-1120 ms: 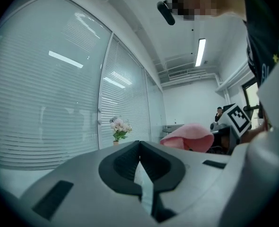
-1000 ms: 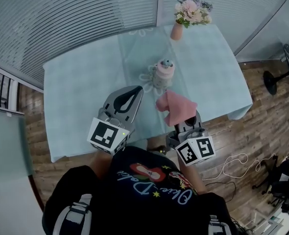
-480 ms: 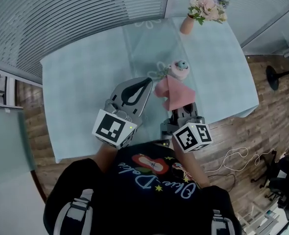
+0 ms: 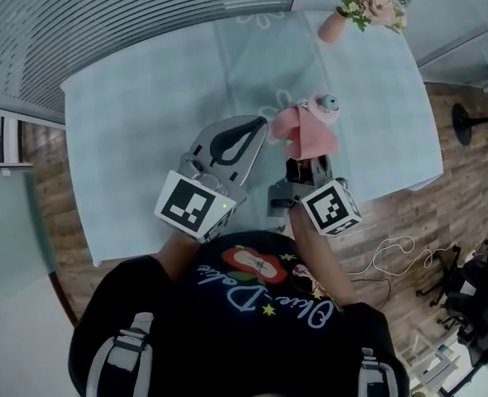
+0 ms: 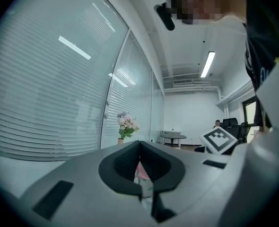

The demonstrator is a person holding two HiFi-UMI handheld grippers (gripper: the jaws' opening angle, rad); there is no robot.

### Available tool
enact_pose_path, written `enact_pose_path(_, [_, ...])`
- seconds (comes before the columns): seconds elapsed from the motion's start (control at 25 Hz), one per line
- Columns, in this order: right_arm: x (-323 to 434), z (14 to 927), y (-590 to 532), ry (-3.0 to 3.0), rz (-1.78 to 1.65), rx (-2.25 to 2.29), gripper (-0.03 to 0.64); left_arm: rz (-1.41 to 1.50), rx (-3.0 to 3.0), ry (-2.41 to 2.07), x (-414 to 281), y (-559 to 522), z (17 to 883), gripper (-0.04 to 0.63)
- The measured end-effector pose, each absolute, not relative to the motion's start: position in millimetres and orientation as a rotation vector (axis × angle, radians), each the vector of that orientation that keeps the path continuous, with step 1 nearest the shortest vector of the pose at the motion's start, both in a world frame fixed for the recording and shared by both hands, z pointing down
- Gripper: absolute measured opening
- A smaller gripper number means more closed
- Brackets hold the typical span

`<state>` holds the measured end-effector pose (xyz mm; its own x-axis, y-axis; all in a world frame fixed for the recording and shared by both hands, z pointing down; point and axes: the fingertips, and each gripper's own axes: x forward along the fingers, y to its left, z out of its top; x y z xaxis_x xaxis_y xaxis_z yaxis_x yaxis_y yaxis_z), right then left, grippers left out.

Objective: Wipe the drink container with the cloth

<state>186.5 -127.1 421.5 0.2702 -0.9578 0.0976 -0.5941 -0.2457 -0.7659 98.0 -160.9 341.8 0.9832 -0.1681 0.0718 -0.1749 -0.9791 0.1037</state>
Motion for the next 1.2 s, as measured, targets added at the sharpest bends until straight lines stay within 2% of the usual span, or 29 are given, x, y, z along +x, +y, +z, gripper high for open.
enact_pose_path(1.2, [181.8, 473.6, -141.8, 1.11, -0.994, -1.744, 0.012, 0.099, 2.965, -0.262, 89.9, -175.8, 353.3, 0.003])
